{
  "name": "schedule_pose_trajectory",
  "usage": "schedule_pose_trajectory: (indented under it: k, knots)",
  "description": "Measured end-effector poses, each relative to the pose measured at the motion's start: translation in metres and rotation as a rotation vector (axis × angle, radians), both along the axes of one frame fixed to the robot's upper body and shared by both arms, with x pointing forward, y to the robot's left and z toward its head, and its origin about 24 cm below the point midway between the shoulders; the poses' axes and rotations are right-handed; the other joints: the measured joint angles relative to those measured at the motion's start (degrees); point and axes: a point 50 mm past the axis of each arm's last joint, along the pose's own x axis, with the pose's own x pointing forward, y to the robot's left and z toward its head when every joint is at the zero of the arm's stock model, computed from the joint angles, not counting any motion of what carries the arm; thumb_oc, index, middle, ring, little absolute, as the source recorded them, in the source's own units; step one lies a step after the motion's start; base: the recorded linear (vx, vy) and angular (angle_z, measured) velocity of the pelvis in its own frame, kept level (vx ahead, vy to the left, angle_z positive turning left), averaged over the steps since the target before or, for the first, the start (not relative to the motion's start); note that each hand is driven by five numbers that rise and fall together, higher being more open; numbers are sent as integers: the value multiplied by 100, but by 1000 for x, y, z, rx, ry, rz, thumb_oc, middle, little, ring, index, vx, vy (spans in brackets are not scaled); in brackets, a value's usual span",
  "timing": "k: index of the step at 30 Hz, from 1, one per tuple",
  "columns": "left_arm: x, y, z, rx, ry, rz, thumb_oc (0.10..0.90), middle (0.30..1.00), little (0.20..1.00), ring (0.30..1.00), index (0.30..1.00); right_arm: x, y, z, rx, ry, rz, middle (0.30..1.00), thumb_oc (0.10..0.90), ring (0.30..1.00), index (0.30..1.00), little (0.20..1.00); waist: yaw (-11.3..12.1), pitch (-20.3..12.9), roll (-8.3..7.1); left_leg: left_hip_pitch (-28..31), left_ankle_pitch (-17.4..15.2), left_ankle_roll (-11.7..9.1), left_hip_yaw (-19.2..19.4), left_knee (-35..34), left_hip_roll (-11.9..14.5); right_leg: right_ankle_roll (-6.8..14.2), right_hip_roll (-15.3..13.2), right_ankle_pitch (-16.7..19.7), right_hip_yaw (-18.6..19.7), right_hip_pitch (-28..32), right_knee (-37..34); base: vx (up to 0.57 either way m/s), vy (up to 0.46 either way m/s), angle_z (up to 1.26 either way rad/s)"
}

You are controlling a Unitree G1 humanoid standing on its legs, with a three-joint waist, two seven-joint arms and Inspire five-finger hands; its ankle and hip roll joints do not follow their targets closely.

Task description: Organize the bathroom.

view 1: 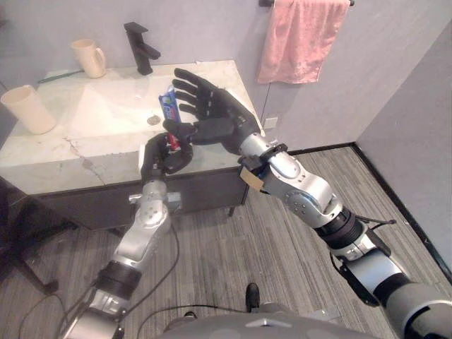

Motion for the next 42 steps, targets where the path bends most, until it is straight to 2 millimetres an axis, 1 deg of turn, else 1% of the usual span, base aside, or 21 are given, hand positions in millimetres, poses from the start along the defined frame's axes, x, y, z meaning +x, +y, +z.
schedule_pose_trajectory:
  k: [5, 10, 12, 15, 18, 24, 28, 35, 36, 37, 38, 39, 40, 42]
  knots:
    - [-2, -8, 15, -11, -64, -45, 400, 300, 300, 300, 300, 6, -8, 4, 9, -12, -84, 900, 800, 900, 900, 900, -3, 0, 0, 0, 0, 1, 2, -2, -1, 0, -3, 0, 0, 1, 0, 0, 0, 0]
    - [-1, -7, 16, -3, -67, -48, 400, 300, 300, 300, 300, 22, -32, 9, 79, -7, -218, 900, 800, 900, 900, 900, -7, 0, 0, -6, 0, 0, 8, 3, 4, 1, -2, -1, -2, 1, 0, 0, 0, 0]
    - [-1, -7, 16, -2, -66, -54, 400, 300, 300, 300, 300, 25, -38, 11, 96, -9, -244, 900, 800, 900, 900, 900, -6, 1, 0, -11, 0, 1, 5, 5, 4, 1, -2, -1, -8, 0, 0, 0, 0, 0]
    - [-1, -8, 16, 0, -65, -70, 400, 300, 300, 300, 300, 26, -40, 10, 87, -11, -239, 900, 800, 900, 900, 900, -17, 1, 1, -11, 0, 1, 1, 6, 4, -1, 0, -2, -8, -1, 0, 0, 0, 0]
    - [-1, -10, 15, 2, -61, -84, 400, 300, 300, 300, 300, 25, -36, 7, 71, -10, -200, 900, 800, 900, 900, 900, -17, 1, 1, -10, 0, 0, 1, 6, 2, -2, 1, -3, -7, -2, 0, 0, 0, 0]
    - [-2, -13, 14, 5, -55, -102, 400, 300, 300, 300, 300, 16, -12, -3, 44, 11, -78, 900, 800, 900, 900, 900, 3, 1, 1, -11, 0, 1, -11, 6, 2, -2, 0, -4, -8, -1, 0, 0, 0, 0]
    - [-2, -16, 11, 10, -37, -110, 400, 300, 300, 300, 300, 12, -2, -5, 43, 22, -27, 900, 800, 900, 900, 900, 15, 1, 1, -17, 0, 1, -9, 7, 3, -3, -2, -4, -16, -1, 0, 0, 0, 0]
    - [-3, -17, 10, 12, -31, -109, 400, 300, 300, 300, 300, 10, 2, -9, 22, 34, -12, 900, 800, 900, 900, 900, 13, 1, 2, -25, 1, 0, -19, 12, 4, -21, -2, -16, -37, 2, 0, 0, 0, 0]
    - [-3, -17, 10, 12, -31, -109, 400, 300, 300, 300, 300, 10, 2, -9, 22, 34, -12, 747, 698, 747, 747, 747, 13, 1, 2, -25, 1, 0, -20, 13, 4, -22, -1, -17, -39, 2, 0, 0, 0, 0]
    - [-3, -17, 10, 12, -31, -109, 400, 300, 300, 300, 300, 10, 2, -9, 22, 34, -12, 561, 574, 561, 561, 561, 11, 1, 2, -25, 1, -1, -19, 13, 5, -22, -1, -17, -39, 2, 0, 0, 0, 0]
    - [-3, -17, 10, 12, -31, -109, 400, 300, 300, 300, 300, 10, 2, -9, 22, 34, -12, 505, 536, 505, 505, 505, 10, 1, 2, -25, 1, -1, -19, 13, 4, -22, -1, -17, -39, 2, 0, 0, 0, 0]
    - [-3, -17, 10, 12, -31, -109, 400, 300, 300, 300, 300, 10, 2, -9, 22, 34, -13, 378, 452, 378, 378, 378, 11, 1, 2, -25, 1, -1, -19, 13, 5, -22, -1, -17, -39, 3, 0, 0, 0, 0]
    - [-3, -17, 10, 12, -31, -110, 400, 300, 300, 300, 300, 10, 2, -9, 21, 34, -15, 300, 400, 300, 300, 300, 13, 1, 2, -26, 1, -1, -20, 13, 5, -22, -1, -17, -40, 4, 0, 0, 0, 0]
    - [-3, -17, 10, 13, -30, -115, 400, 300, 300, 300, 300, 11, 1, -9, 19, 34, -23, 300, 400, 300, 300, 300, 18, 1, 2, -26, 1, -1, -20, 14, 5, -22, -2, -17, -40, 4, 0, 0, 0, 0]
